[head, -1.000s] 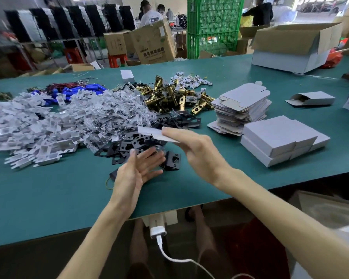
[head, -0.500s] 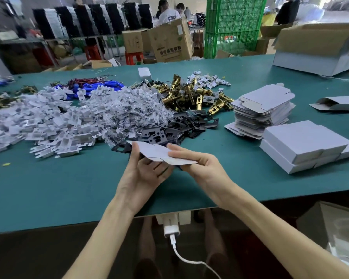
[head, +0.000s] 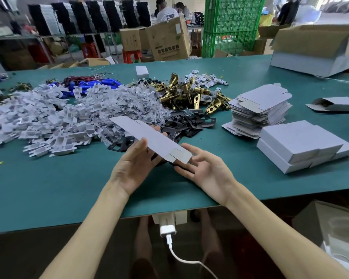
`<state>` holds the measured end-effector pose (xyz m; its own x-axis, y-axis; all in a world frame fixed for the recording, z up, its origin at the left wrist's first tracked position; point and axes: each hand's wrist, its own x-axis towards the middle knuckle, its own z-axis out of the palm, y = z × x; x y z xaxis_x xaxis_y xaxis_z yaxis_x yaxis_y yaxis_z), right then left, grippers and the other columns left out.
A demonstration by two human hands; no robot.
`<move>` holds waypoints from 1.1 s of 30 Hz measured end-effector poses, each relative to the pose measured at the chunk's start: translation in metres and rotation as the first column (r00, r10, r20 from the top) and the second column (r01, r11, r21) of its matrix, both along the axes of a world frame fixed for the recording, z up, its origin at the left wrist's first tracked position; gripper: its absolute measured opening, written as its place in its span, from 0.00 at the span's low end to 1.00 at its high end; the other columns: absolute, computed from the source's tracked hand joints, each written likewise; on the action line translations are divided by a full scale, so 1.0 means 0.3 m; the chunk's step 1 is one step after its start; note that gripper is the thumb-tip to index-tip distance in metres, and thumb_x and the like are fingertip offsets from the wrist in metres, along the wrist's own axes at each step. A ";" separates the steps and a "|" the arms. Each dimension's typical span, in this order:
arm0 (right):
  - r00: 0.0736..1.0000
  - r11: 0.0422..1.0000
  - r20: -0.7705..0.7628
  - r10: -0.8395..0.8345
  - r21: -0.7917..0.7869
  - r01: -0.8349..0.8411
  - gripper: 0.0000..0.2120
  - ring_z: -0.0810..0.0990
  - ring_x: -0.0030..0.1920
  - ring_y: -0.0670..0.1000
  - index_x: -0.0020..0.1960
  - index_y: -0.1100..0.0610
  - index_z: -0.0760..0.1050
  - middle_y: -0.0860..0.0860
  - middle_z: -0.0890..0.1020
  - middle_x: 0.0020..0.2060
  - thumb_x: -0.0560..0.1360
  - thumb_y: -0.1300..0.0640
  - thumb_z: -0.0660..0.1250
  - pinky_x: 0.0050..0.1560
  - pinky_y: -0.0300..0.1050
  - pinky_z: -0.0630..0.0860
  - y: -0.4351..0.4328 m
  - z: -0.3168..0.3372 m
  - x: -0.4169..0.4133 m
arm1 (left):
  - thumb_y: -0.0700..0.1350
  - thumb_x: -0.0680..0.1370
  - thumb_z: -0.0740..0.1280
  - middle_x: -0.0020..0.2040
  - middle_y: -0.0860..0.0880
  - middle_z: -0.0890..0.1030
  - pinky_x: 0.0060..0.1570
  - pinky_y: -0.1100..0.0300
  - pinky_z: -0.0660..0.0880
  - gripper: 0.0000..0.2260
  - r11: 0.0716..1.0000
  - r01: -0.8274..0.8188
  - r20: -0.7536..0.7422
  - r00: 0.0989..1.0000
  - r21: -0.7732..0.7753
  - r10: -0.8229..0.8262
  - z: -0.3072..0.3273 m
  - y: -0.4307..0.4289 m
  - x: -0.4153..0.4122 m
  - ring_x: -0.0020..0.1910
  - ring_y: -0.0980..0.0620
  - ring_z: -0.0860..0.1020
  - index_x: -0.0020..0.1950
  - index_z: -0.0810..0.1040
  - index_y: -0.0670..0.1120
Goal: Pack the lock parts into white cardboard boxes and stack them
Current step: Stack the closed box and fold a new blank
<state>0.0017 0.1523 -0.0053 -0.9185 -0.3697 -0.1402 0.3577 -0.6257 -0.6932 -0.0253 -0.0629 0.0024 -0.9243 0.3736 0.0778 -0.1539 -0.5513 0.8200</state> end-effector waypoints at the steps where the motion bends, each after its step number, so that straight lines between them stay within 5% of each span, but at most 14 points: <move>1: 1.000 1.000 0.017 0.001 -0.006 -0.001 0.24 0.80 0.61 0.62 0.73 0.63 0.70 0.63 0.79 0.66 0.77 0.66 0.58 0.63 0.55 0.79 0.002 0.005 0.001 | 0.55 0.64 0.85 0.79 0.37 0.66 0.80 0.41 0.59 0.54 0.999 0.005 -0.024 1.000 -0.039 -0.006 -0.004 0.006 -0.006 0.81 0.40 0.64 0.82 0.62 0.41; 7: 0.998 0.993 -0.063 0.004 0.117 0.004 0.22 0.80 0.60 0.58 0.71 0.65 0.71 0.61 0.80 0.66 0.78 0.69 0.63 0.58 0.48 0.81 -0.004 0.007 0.002 | 0.49 0.72 0.80 0.81 0.44 0.66 0.78 0.41 0.63 0.43 0.960 0.153 -0.179 0.964 -0.235 -0.197 -0.020 0.030 -0.007 0.81 0.41 0.64 0.82 0.63 0.44; 20: 0.999 0.994 -0.044 -0.020 0.108 0.024 0.23 0.83 0.56 0.57 0.69 0.63 0.73 0.60 0.81 0.65 0.75 0.70 0.68 0.55 0.49 0.82 -0.010 -0.002 0.005 | 0.46 0.73 0.80 0.79 0.47 0.69 0.79 0.31 0.53 0.40 0.957 0.076 -0.317 0.934 -0.280 -0.167 -0.029 0.017 0.008 0.80 0.42 0.64 0.81 0.65 0.47; 26: 0.998 0.993 -0.053 -0.043 0.104 0.048 0.20 0.84 0.54 0.55 0.67 0.62 0.75 0.60 0.82 0.63 0.75 0.69 0.70 0.54 0.48 0.83 -0.013 -0.006 0.005 | 0.46 0.73 0.80 0.81 0.41 0.64 0.79 0.30 0.51 0.44 0.958 0.021 -0.308 0.945 -0.285 -0.112 -0.017 0.020 0.029 0.82 0.37 0.59 0.83 0.60 0.43; 33: 0.998 0.990 -0.067 -0.007 0.140 0.016 0.21 0.84 0.55 0.53 0.68 0.63 0.76 0.59 0.82 0.63 0.76 0.62 0.70 0.55 0.46 0.82 -0.007 -0.001 0.010 | 0.51 0.70 0.82 0.79 0.42 0.68 0.75 0.45 0.69 0.46 0.964 -0.008 -0.277 0.959 -0.267 -0.068 -0.019 0.022 0.039 0.80 0.42 0.65 0.81 0.64 0.41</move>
<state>0.0047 0.1500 -0.0056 -0.9315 -0.3402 -0.1288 0.3017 -0.5245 -0.7962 -0.0135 -0.0562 -0.0034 -0.8669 0.4434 0.2280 0.0907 -0.3094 0.9466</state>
